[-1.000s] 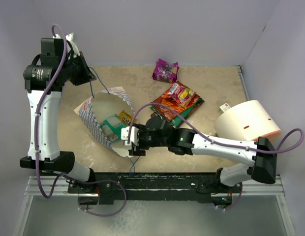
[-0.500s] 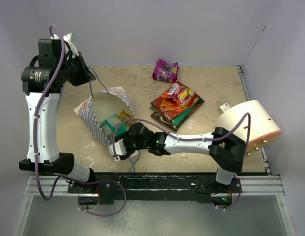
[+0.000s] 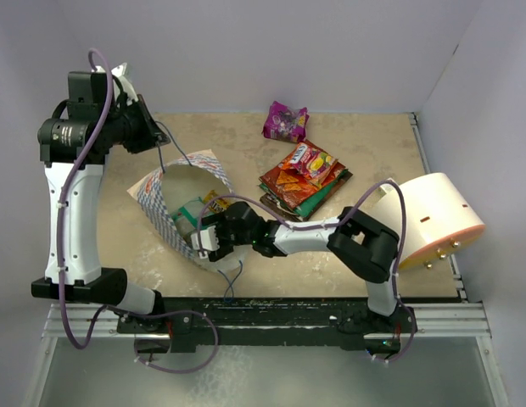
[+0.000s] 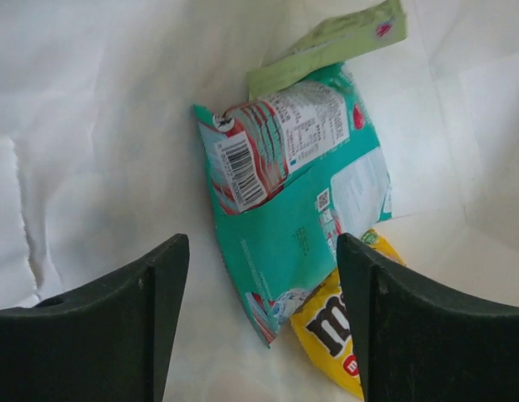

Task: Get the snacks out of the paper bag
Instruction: Take out the snack from the paper bag.

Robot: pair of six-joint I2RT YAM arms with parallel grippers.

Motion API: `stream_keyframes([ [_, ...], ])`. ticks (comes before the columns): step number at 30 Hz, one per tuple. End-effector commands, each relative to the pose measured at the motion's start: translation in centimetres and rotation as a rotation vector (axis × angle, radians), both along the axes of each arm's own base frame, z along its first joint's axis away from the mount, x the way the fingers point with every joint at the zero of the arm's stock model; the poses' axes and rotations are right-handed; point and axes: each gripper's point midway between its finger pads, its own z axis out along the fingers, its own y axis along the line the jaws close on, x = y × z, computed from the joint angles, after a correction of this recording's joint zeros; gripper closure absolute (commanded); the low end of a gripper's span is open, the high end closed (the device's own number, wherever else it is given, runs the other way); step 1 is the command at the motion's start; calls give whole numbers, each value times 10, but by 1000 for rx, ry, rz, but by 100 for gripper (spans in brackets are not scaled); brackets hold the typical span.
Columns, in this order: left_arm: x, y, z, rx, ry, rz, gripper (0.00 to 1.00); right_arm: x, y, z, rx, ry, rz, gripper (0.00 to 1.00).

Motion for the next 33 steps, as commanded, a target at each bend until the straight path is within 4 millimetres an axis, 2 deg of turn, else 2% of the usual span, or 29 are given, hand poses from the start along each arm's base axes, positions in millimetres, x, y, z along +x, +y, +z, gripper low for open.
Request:
stream_keyframes([
  [1, -3, -5, 11, -44, -40, -10, 100, 4, 19, 13, 51, -53, 69, 25],
  [6, -6, -4, 13, -39, -41, -8, 100, 10, 26, -2, 34, -57, 61, 21],
  [14, -8, -7, 10, -49, -22, -34, 100, 24, 48, 0, 131, -32, 2, 25],
  [16, -9, -9, 9, -50, -15, -41, 100, 30, 54, -1, 173, -12, -34, 29],
  [17, -9, -8, 8, -48, -11, -42, 100, 34, 56, -7, 181, -1, -60, 31],
  [20, -10, -9, 8, -49, -6, -44, 100, 46, 59, -6, 197, -7, -100, 53],
  [24, -10, -8, 6, -49, 2, -37, 100, 54, 59, 24, 262, -32, -96, 81],
  [28, -13, -4, 6, -42, -8, -12, 100, 71, 52, 61, 299, -41, -145, 100],
  [31, -18, 1, 7, -32, -27, 15, 100, 76, 44, 87, 308, -39, -163, 100],
  [33, -20, 4, 6, -26, -36, 31, 100, 73, 39, 102, 313, -26, -166, 100],
])
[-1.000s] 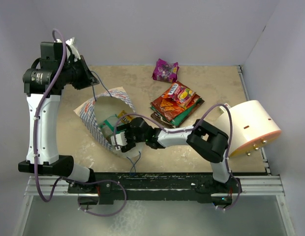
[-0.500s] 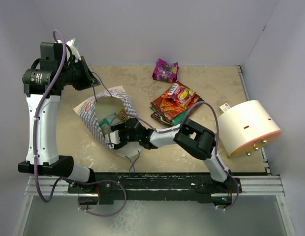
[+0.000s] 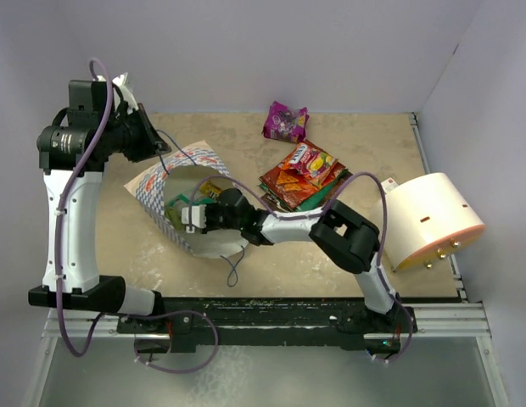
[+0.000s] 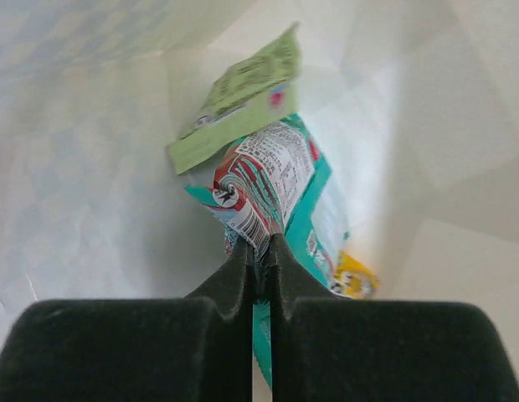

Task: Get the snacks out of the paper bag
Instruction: Take out the snack from the paper bag.

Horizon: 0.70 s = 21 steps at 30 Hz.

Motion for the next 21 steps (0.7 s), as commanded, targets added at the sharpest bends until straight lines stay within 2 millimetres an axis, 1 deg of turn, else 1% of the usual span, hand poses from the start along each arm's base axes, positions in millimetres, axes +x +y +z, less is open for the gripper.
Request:
stream_keyframes([
  [1, -6, 9, 17, 0, -90, 58, 100, 9, -4, 106, 150, -33, -41, 100],
  [3, -7, 10, 18, -1, -102, 68, 100, -3, -12, 111, 141, 21, -24, 100],
  [4, -7, 11, 18, -1, -108, 72, 100, -10, -19, 119, 138, 36, -17, 100],
  [5, -6, 11, 18, 0, -113, 75, 100, -17, -26, 119, 126, 66, -15, 100],
  [7, -6, 12, 20, 1, -127, 82, 100, -42, -37, 123, 119, 155, 30, 100],
  [8, -6, 13, 20, 4, -133, 85, 100, -53, -46, 119, 113, 209, 31, 100],
  [11, -6, 16, 21, 12, -152, 96, 100, -82, -71, 124, 117, 331, 7, 100],
  [14, -8, 19, 18, 25, -161, 106, 100, -113, -96, 135, 96, 407, 3, 100],
  [18, -8, 21, 11, 40, -161, 104, 100, -164, -130, 156, 68, 518, 109, 100],
  [19, -7, 20, 9, 43, -161, 102, 100, -174, -141, 168, 79, 524, 126, 100],
  [21, -7, 21, 7, 46, -162, 98, 100, -189, -164, 179, 65, 547, 121, 100],
])
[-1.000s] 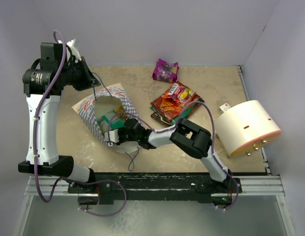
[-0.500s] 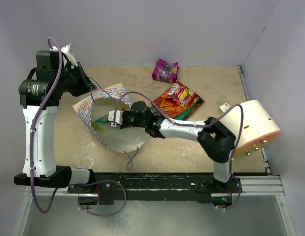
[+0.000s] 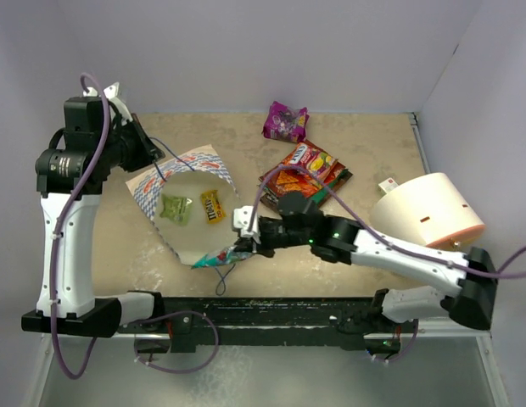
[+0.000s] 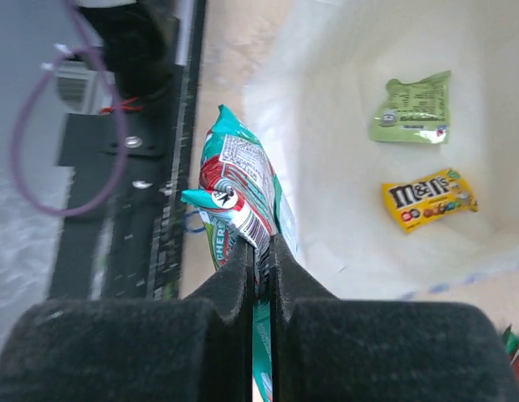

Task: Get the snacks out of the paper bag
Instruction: Take out the snack from the paper bag, then place the snack at the center of the board.

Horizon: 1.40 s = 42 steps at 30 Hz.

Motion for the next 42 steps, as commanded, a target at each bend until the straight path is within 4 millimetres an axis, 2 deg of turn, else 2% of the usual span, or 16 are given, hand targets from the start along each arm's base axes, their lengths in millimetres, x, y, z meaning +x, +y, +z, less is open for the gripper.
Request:
stream_keyframes([
  [1, 8, 5, 13, 10, -84, 16, 100, -44, -45, 47, 44, 92, 46, 100],
  [5, 7, 4, 13, 9, -93, 9, 100, -53, -90, 71, 46, 91, -53, 100],
  [7, 5, 4, 11, 8, -91, 9, 100, -53, -113, 77, 40, 82, -113, 100],
  [12, -4, 4, 7, -8, -95, 21, 100, -25, -165, 79, 58, 72, -440, 100],
  [15, -9, 2, 2, -24, -85, 16, 100, 4, -185, 96, 117, -45, -604, 100],
  [18, -13, -1, 4, -36, -83, 6, 100, 37, -187, 109, 119, -188, -718, 100],
  [20, -15, -2, 6, -39, -85, 1, 100, 59, -181, 110, 63, -264, -737, 100],
  [22, -16, -3, 9, -46, -88, -7, 100, 87, -171, 108, 54, -267, -748, 100],
  [26, -18, -7, 13, -60, -88, -26, 100, 144, -158, 113, 172, -145, -787, 100],
  [31, -21, -8, 18, -59, -93, -31, 100, 197, -132, 134, 403, 103, -885, 100],
  [32, -21, -8, 19, -59, -94, -30, 100, 207, -126, 132, 448, 175, -902, 100],
  [36, -25, -7, 22, -58, -94, -33, 100, 231, -109, 142, 623, 283, -918, 100],
  [40, -30, -5, 28, -43, -106, -29, 100, 256, -115, 136, 742, 344, -1013, 100],
  [42, -31, -4, 28, -38, -107, -27, 100, 268, -123, 126, 817, 413, -1060, 100],
])
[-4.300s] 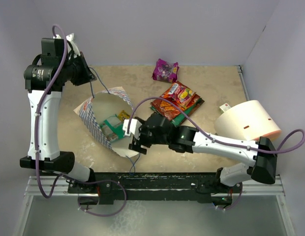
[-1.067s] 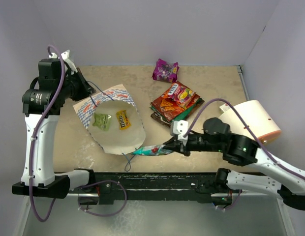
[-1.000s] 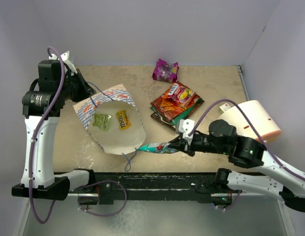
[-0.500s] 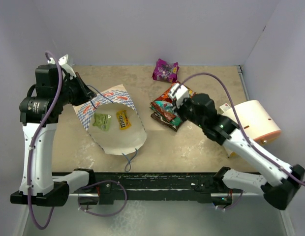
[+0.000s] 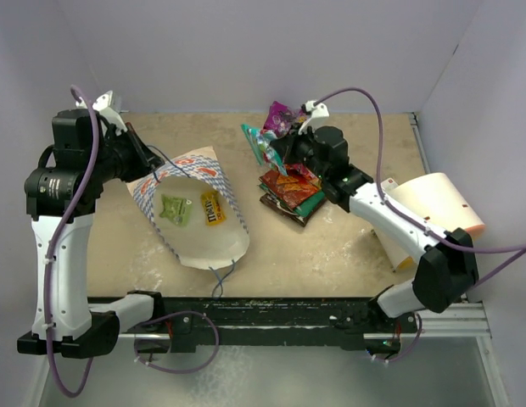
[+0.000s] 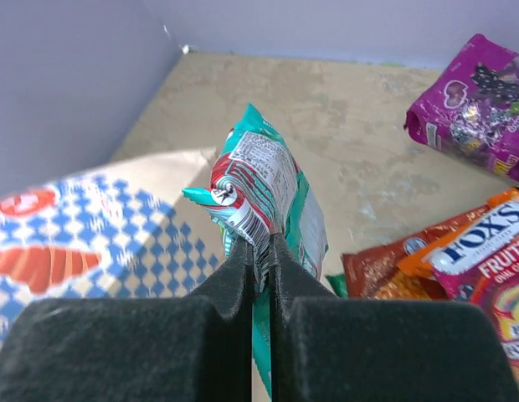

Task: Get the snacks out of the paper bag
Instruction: Place the snack at the center of the board.

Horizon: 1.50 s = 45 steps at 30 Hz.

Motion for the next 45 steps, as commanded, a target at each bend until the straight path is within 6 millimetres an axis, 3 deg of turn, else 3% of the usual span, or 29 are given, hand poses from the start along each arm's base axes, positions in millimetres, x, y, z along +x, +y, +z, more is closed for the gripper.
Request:
stream_keyframes([
  [1, -4, 3, 19, 7, -59, 3, 100, 31, -13, 54, 382, -72, -141, 100],
  [5, -4, 2, 19, 5, -58, -2, 100, 52, -37, 17, 506, 11, -242, 100],
  [7, -3, 2, 19, 6, -56, -6, 100, 60, -54, -23, 558, 107, -294, 100],
  [14, 5, -1, 16, -2, -47, -17, 100, 49, -96, -104, 616, 271, -418, 100],
  [19, 11, -4, 13, -11, -40, -29, 100, 42, -122, -144, 529, 334, -517, 100],
  [24, 13, -5, 10, -8, -30, -34, 100, 34, -133, -175, 423, 427, -559, 100],
  [29, 13, -5, 11, -9, -33, -35, 100, 24, -144, -192, 332, 466, -593, 100],
  [36, 14, -6, 12, -17, -34, -38, 100, 26, -152, -183, 188, 409, -553, 99],
  [38, 13, -6, 13, -19, -39, -38, 100, 21, -158, -176, 155, 393, -555, 86],
  [41, 12, -6, 12, -18, -42, -35, 100, 10, -160, -158, 102, 350, -508, 59],
  [45, 13, -7, 10, -31, -40, -34, 100, -21, -159, -128, 71, 284, -408, 43],
])
